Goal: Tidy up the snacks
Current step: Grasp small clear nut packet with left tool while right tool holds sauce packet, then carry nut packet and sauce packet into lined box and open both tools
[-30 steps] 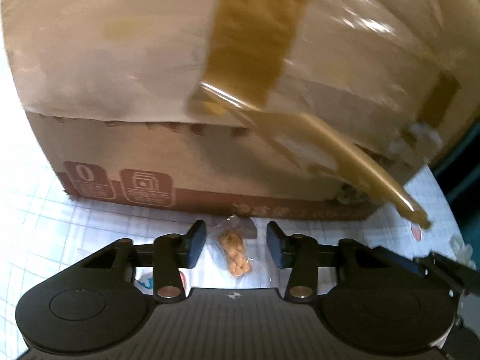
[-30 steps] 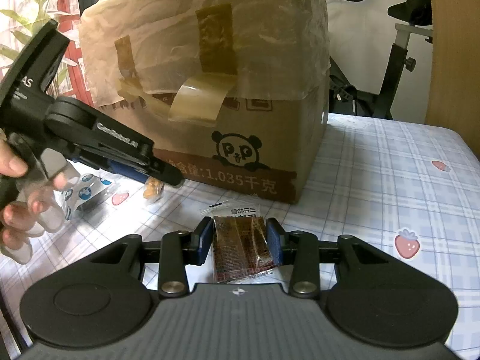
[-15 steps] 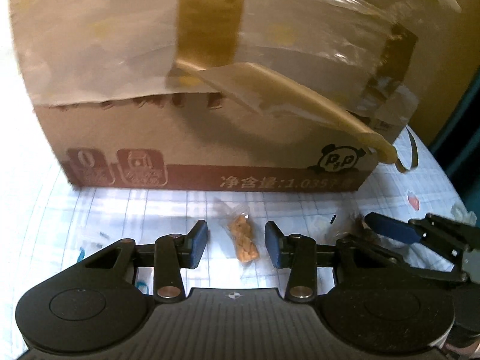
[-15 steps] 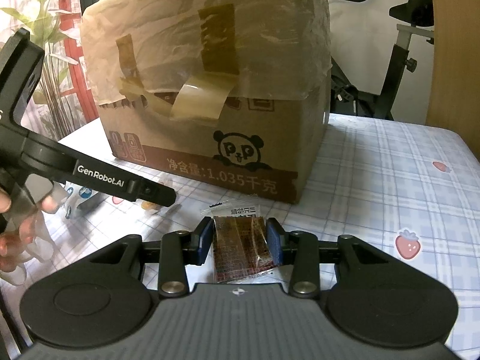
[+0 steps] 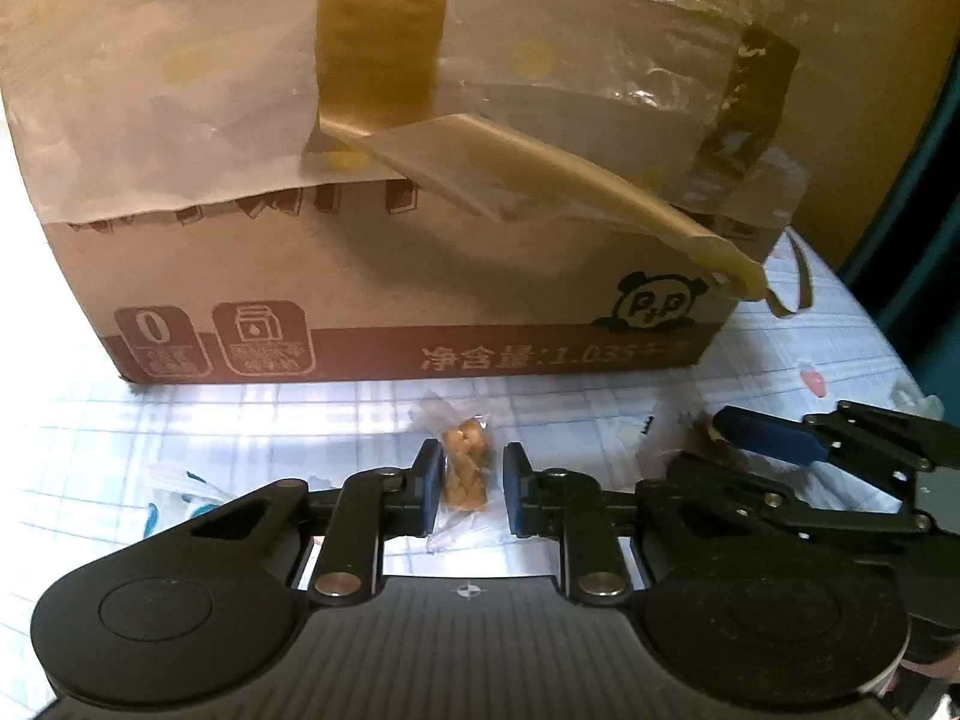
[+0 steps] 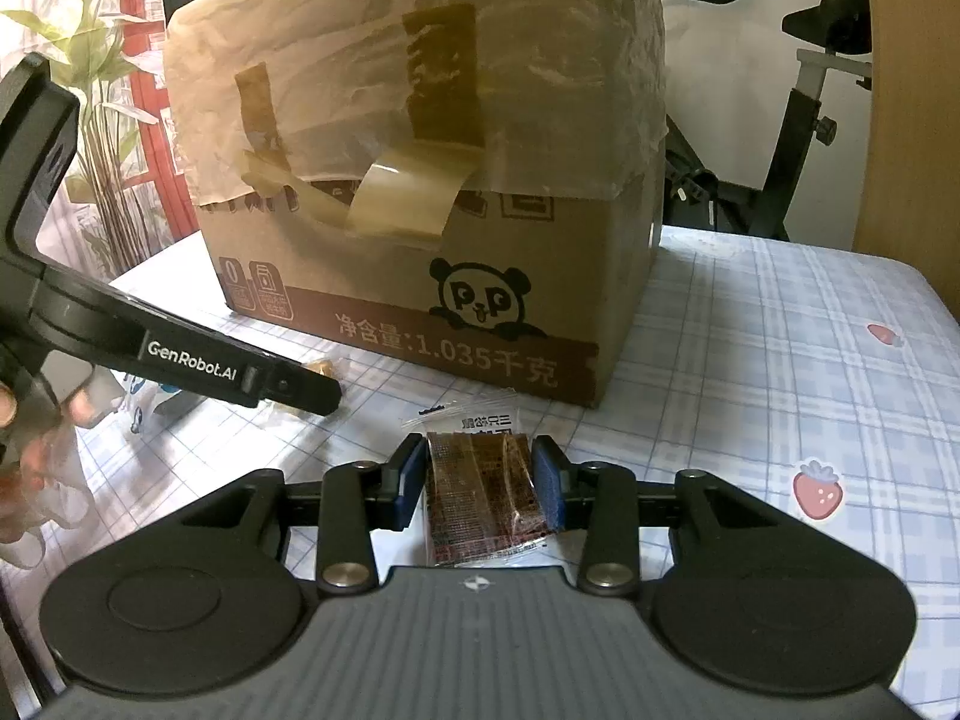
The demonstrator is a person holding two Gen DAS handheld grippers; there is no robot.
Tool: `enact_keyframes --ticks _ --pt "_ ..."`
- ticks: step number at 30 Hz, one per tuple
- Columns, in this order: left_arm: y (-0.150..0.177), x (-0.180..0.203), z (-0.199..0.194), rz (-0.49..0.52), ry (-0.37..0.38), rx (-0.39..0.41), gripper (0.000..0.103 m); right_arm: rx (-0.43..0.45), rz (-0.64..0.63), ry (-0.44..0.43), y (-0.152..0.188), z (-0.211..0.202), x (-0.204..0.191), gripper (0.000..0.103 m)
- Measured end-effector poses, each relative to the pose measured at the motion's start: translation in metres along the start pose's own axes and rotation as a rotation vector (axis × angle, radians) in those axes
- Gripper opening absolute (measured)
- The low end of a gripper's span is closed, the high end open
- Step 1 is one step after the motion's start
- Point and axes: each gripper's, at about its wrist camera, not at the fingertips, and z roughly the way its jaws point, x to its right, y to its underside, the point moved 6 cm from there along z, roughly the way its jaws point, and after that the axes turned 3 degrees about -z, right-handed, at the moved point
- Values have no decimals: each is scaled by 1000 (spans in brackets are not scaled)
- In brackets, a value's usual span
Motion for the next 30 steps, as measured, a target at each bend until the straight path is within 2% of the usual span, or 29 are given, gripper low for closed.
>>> enact_keyframes --ticks 7,13,20,25,30 --pt "12 0 -8 28 25 -1 22 0 15 7 -1 0 2 41" --pt "14 -7 -29 40 33 35 22 -5 -12 8 0 1 -3 41" --pt "7 -9 -77 77 66 108 22 -8 -65 105 -5 -10 -15 41" --pt "3 -19 -109 103 99 151 22 44 -60 96 -16 -43 -28 41" --pt "-18 -30 -151 106 176 245 22 136 -100 91 -49 -78 -48 41"
